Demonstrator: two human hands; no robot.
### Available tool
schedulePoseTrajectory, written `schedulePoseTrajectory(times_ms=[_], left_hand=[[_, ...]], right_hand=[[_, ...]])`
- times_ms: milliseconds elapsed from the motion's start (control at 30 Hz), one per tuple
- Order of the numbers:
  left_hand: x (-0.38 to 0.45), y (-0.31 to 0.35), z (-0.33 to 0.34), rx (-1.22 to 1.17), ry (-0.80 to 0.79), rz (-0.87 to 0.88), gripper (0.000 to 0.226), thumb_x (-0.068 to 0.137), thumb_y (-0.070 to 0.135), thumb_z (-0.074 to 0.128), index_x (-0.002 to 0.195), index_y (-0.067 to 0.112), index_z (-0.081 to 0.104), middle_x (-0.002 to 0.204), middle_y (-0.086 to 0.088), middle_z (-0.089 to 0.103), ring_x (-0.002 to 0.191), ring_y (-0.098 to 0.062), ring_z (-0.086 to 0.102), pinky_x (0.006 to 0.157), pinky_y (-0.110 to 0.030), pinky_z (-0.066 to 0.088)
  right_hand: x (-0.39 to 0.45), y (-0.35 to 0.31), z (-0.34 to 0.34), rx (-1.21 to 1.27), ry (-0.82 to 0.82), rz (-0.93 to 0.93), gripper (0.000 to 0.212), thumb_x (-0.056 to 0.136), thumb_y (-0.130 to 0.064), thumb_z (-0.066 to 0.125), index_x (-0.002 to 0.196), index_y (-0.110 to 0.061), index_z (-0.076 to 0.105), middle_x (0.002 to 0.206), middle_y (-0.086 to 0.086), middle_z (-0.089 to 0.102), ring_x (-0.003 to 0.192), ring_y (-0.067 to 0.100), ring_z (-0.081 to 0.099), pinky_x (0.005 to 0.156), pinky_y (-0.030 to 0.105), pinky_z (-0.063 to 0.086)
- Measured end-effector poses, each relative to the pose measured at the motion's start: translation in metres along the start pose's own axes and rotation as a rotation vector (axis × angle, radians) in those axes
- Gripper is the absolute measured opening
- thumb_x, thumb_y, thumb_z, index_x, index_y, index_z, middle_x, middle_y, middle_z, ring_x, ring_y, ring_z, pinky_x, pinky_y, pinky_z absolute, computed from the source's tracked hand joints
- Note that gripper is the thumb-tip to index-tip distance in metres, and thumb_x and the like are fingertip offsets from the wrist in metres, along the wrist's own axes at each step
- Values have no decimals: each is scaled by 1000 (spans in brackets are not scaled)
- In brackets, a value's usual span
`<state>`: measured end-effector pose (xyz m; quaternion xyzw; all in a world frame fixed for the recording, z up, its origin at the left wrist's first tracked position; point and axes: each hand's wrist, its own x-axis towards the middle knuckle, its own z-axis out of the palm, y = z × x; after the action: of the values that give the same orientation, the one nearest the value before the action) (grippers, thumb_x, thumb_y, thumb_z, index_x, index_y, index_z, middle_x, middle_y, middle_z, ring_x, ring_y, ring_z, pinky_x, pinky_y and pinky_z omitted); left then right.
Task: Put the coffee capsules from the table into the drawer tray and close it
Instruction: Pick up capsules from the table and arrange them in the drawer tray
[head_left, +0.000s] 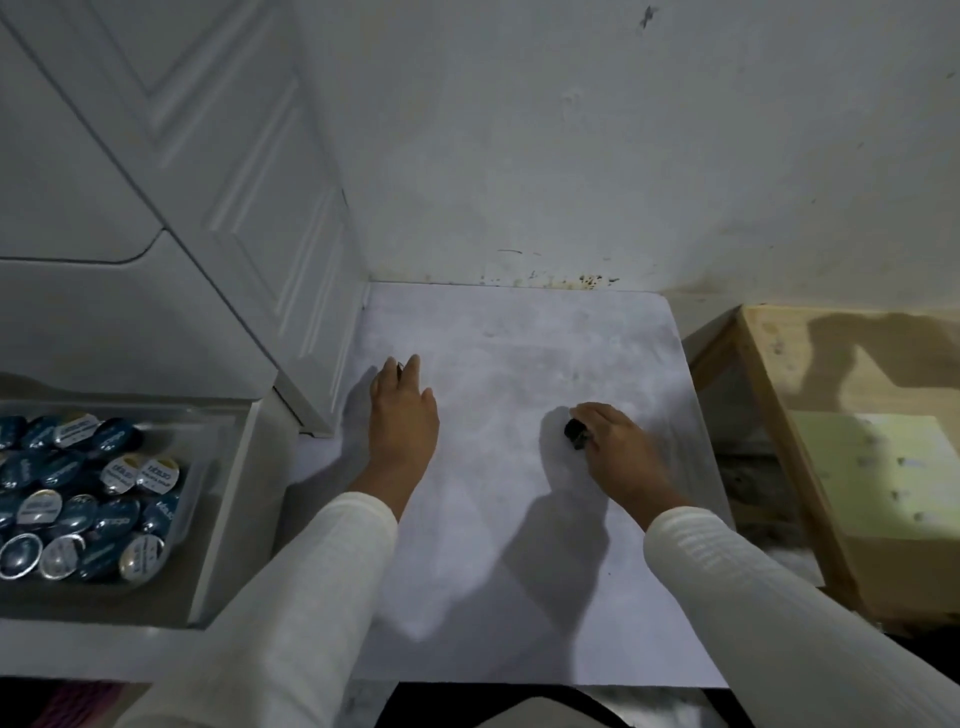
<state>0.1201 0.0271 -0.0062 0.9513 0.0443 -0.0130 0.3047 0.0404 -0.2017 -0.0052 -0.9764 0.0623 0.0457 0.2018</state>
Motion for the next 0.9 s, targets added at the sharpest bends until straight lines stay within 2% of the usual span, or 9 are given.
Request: schedulePoseTrajectory(times_ms=[100, 233, 300, 400, 533, 667, 733, 833, 900], left_hand=[[13, 1, 2, -12, -77, -11, 48, 97, 17, 40, 143, 15, 31, 153, -12, 25, 143, -28, 19, 116, -38, 20], [28, -1, 10, -9, 11, -33, 40, 97, 14, 45, 137, 10, 44, 146, -13, 41, 139, -21, 32, 114, -27, 26], [34, 1, 13, -41, 17, -49, 33, 95, 10, 47, 126, 4, 56, 139, -16, 50, 132, -25, 44, 111, -29, 32], [40, 4, 14, -53, 47, -4, 23, 92, 4, 49, 107, -1, 66, 117, -17, 66, 110, -29, 60, 99, -32, 45], [39, 14, 14, -120, 70, -11, 23, 88, -3, 51, 103, -2, 68, 110, -18, 68, 105, -30, 63, 95, -31, 45], [37, 18, 14, -157, 50, -27, 26, 83, -7, 52, 99, 1, 71, 106, -17, 70, 101, -29, 64, 93, -30, 46], [36, 18, 14, -201, 32, -63, 27, 83, -7, 50, 95, 3, 72, 102, -16, 72, 97, -29, 65, 91, -31, 48], [30, 21, 12, -333, -3, -169, 28, 86, -5, 48, 94, 4, 73, 101, -14, 72, 97, -27, 67, 88, -27, 50], [25, 26, 7, -397, -19, -212, 28, 87, -4, 48, 95, 6, 73, 102, -12, 72, 97, -24, 67, 83, -21, 47]], right_hand=[[12, -2, 0, 28, -10, -21, 34, 91, -10, 51, 125, -10, 53, 131, 9, 55, 116, 27, 53, 100, 34, 43], [29, -5, -1, 98, -17, 16, 28, 90, -15, 55, 117, -7, 59, 120, 10, 60, 105, 27, 59, 93, 27, 44], [37, -6, -1, 129, -7, 30, 27, 89, -15, 57, 114, -6, 62, 116, 12, 60, 100, 29, 59, 91, 27, 44], [44, -8, -3, 216, 22, 104, 24, 89, -14, 58, 111, -7, 65, 109, 13, 56, 96, 28, 57, 85, 22, 42], [51, -9, -3, 262, 36, 158, 24, 90, -14, 56, 111, -10, 66, 105, 15, 62, 95, 30, 59, 84, 22, 42], [54, -12, -3, 372, 46, 247, 23, 90, -12, 55, 110, -10, 67, 109, 14, 65, 100, 26, 60, 86, 18, 38], [53, -14, -3, 434, 56, 293, 22, 88, -11, 57, 107, -9, 68, 109, 12, 66, 100, 25, 61, 89, 20, 41], [50, -15, -2, 557, 80, 356, 20, 85, -7, 61, 103, -9, 70, 106, 13, 67, 94, 26, 64, 92, 35, 51], [48, -16, -4, 627, 91, 376, 21, 83, -4, 63, 103, -9, 69, 104, 14, 68, 92, 26, 65, 91, 39, 53]])
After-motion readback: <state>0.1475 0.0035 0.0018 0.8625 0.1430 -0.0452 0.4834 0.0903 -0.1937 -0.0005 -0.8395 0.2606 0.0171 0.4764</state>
